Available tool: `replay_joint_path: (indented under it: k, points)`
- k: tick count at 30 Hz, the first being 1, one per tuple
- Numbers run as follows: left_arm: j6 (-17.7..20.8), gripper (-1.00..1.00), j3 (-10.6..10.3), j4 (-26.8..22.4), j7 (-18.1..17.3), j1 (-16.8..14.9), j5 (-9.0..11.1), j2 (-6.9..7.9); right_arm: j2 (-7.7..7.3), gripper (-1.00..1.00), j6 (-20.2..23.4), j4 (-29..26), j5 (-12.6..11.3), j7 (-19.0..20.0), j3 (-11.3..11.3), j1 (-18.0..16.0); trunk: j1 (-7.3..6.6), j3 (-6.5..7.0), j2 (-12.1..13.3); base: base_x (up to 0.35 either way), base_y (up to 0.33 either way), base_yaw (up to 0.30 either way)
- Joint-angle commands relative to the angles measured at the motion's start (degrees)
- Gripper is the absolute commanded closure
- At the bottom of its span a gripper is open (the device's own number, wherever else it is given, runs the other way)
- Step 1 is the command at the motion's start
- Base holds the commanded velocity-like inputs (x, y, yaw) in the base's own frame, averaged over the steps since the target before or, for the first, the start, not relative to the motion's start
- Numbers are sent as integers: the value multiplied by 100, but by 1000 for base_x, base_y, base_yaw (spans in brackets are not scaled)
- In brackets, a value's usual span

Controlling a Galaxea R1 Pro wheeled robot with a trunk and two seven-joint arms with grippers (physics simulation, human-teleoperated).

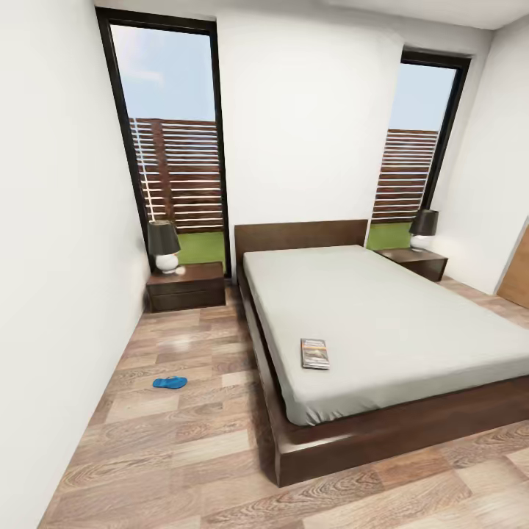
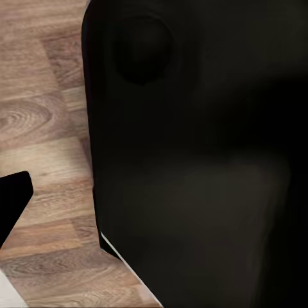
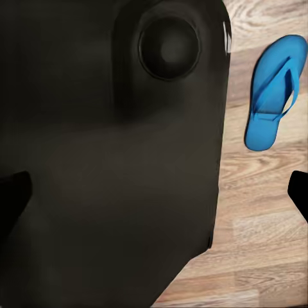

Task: In the bedroom, move the book from the bed onto either nightstand, and place the two sandals side by side next to the bed.

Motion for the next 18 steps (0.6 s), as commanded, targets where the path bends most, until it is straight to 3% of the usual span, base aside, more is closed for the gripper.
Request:
replay_joint_path:
  k: [1, 4, 18]
  points:
    - [-33, -100, -7, -33, -9, -9, 0, -33, -29, -100, -2, -11, -33, -33, -33, -27, 0, -3, -2, 0, 0, 0]
    - [-130, -100, -6, -130, -9, -9, 0, -106, -35, -100, -4, -13, -36, -62, -37, -27, 0, -3, -2, 0, 0, 0]
    - [-158, -100, -9, -229, -7, -9, 0, -114, -43, -100, -9, -11, -22, -62, -9, -27, 0, -3, -2, 0, 0, 0]
